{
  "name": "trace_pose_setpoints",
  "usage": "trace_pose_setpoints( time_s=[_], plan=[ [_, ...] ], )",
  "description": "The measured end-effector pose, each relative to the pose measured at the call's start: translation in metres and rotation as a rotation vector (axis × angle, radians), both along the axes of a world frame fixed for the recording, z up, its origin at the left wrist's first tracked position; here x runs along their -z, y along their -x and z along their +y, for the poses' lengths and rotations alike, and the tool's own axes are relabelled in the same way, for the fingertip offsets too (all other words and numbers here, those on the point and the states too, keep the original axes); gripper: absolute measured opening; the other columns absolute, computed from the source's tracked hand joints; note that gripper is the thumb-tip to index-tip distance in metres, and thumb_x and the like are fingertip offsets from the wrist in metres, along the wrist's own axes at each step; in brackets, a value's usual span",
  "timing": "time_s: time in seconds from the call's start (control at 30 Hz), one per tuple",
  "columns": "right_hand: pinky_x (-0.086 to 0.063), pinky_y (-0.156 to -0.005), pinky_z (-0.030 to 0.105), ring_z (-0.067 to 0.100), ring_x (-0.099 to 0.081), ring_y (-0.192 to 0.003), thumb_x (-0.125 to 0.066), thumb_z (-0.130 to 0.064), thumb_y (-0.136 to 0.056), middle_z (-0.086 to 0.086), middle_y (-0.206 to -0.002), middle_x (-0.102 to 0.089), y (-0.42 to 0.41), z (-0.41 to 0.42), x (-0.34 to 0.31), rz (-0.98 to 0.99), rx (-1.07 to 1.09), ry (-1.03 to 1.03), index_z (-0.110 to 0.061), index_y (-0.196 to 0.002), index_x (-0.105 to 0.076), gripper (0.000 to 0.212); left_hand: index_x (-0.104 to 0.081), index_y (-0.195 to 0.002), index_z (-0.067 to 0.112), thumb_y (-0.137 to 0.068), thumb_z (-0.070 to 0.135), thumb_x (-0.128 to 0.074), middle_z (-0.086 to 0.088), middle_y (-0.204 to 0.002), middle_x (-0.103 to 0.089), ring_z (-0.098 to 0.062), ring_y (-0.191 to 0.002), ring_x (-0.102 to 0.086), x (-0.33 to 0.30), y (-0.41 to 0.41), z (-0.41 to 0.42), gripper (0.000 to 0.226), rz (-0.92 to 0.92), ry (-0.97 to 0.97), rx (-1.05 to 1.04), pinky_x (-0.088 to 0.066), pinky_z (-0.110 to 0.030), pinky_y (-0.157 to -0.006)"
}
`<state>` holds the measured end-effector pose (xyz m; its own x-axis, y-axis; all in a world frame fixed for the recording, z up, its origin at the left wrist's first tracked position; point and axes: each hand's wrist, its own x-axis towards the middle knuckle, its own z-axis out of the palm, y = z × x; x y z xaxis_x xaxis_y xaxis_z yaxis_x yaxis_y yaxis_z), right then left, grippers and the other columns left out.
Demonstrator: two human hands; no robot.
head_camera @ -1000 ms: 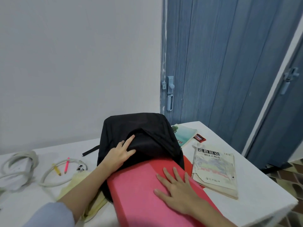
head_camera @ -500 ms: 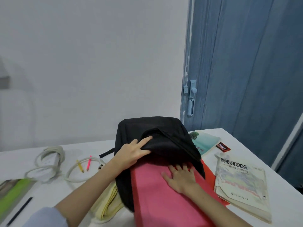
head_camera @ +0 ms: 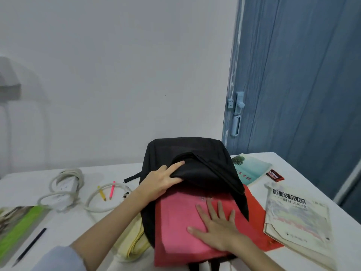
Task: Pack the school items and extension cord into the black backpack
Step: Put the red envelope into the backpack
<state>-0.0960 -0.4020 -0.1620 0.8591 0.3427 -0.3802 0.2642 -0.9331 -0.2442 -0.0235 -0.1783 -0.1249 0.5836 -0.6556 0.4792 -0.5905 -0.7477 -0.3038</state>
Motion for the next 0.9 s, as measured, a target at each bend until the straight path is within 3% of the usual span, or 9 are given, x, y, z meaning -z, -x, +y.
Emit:
trace_pose_setpoints(
  time_s=[0.1, 0.2, 0.27, 0.33, 0.53, 0.63, 0.7, 0.8, 0.9],
  plan=[
    [0.012, -0.11, 0.06, 0.033, 0.011, -0.144, 0.012, -0.091, -0.034, 0.006, -0.159, 0.004, -0.028, 0.008, 0.002, -0.05, 0.045, 0.0, -0.035, -0.149, 0.002, 0.128, -0.048, -0.105, 0.035, -0.071, 0.003, -0.038, -0.004, -0.141, -0.035, -0.017, -0.061, -0.051, 0.003, 0.004, 0.001, 0.048, -0.025, -0.037, -0.006, -0.033, -0.018, -0.036],
    [0.006, -0.112, 0.057, 0.031, -0.004, -0.145, 0.008, -0.093, -0.042, 0.007, -0.158, -0.011, -0.041, 0.012, -0.007, -0.052, 0.062, 0.013, -0.028, -0.15, -0.014, 0.127, -0.061, -0.096, 0.034, -0.069, 0.002, -0.062, -0.005, -0.144, -0.034, -0.019, -0.07, -0.057, 0.003, 0.01, 0.004, 0.042, 0.049, 0.02, 0.013, -0.043, -0.02, -0.041],
    [-0.01, -0.115, 0.049, 0.029, -0.019, -0.143, -0.019, -0.083, -0.074, 0.009, -0.155, -0.022, -0.034, 0.009, -0.021, -0.042, 0.031, 0.01, -0.025, -0.148, -0.024, 0.094, -0.066, -0.088, 0.036, -0.072, 0.02, -0.071, -0.002, -0.149, -0.03, -0.028, -0.105, -0.059, 0.006, 0.019, 0.01, 0.024, 0.15, 0.101, 0.027, -0.055, -0.032, -0.068],
    [-0.033, -0.107, 0.035, 0.022, -0.042, -0.131, -0.044, -0.062, -0.087, 0.004, -0.143, -0.044, -0.024, 0.002, -0.036, -0.113, -0.013, -0.061, -0.027, -0.14, -0.041, 0.064, -0.066, -0.086, 0.04, -0.076, 0.049, -0.063, 0.007, -0.153, -0.023, -0.029, -0.138, -0.03, 0.012, 0.038, 0.023, 0.014, 0.269, 0.246, -0.019, -0.038, -0.045, -0.103],
    [-0.05, -0.067, 0.024, 0.0, -0.055, -0.073, -0.061, -0.038, -0.082, -0.015, -0.085, -0.065, -0.004, 0.018, -0.056, -0.77, -0.108, -0.545, -0.029, -0.091, -0.067, 0.014, -0.048, -0.097, 0.035, -0.062, 0.072, -0.061, 0.021, -0.15, -0.011, -0.01, -0.138, -0.015, 0.043, 0.091, 0.063, 0.052, 0.406, 0.411, -0.196, -0.02, -0.029, -0.108],
    [-0.045, -0.066, 0.021, 0.009, -0.053, -0.082, -0.063, -0.034, -0.078, -0.009, -0.092, -0.059, -0.004, 0.041, -0.057, -0.968, -0.167, -0.634, -0.023, -0.091, -0.068, 0.017, -0.055, -0.086, 0.032, -0.076, 0.025, -0.068, 0.024, -0.144, -0.014, -0.006, -0.13, -0.036, 0.04, 0.113, 0.074, 0.018, 0.574, 0.535, -0.187, -0.031, -0.01, -0.097],
    [-0.044, -0.074, 0.028, 0.018, -0.051, -0.096, -0.067, -0.041, -0.073, 0.0, -0.11, -0.057, -0.002, 0.056, -0.058, -1.017, -0.182, -0.549, -0.022, -0.1, -0.067, 0.033, -0.056, -0.083, 0.029, -0.074, -0.009, -0.055, 0.024, -0.137, -0.028, -0.003, -0.116, -0.05, 0.037, 0.124, 0.078, 0.039, 0.607, 0.636, -0.195, -0.042, -0.009, -0.079],
    [-0.045, -0.084, 0.042, 0.027, -0.049, -0.113, -0.058, -0.069, -0.064, 0.007, -0.131, -0.05, 0.006, 0.079, -0.056, -0.888, -0.199, -0.36, -0.026, -0.117, -0.058, 0.067, -0.061, -0.068, 0.022, -0.061, -0.019, -0.045, 0.011, -0.114, -0.055, 0.016, -0.096, -0.051, 0.038, 0.14, 0.099, 0.046, 0.435, 0.735, -0.255, -0.035, -0.001, -0.072],
    [-0.051, -0.079, 0.046, 0.03, -0.06, -0.108, -0.04, -0.092, -0.05, 0.009, -0.13, -0.056, 0.02, 0.095, -0.035, -0.683, -0.284, -0.154, -0.025, -0.123, -0.055, 0.101, -0.059, -0.062, 0.023, -0.058, -0.014, -0.043, 0.008, -0.094, -0.059, 0.006, -0.084, -0.049, 0.044, 0.157, 0.144, 0.041, 0.171, 0.801, -0.422, -0.034, -0.006, -0.071]
  ],
)
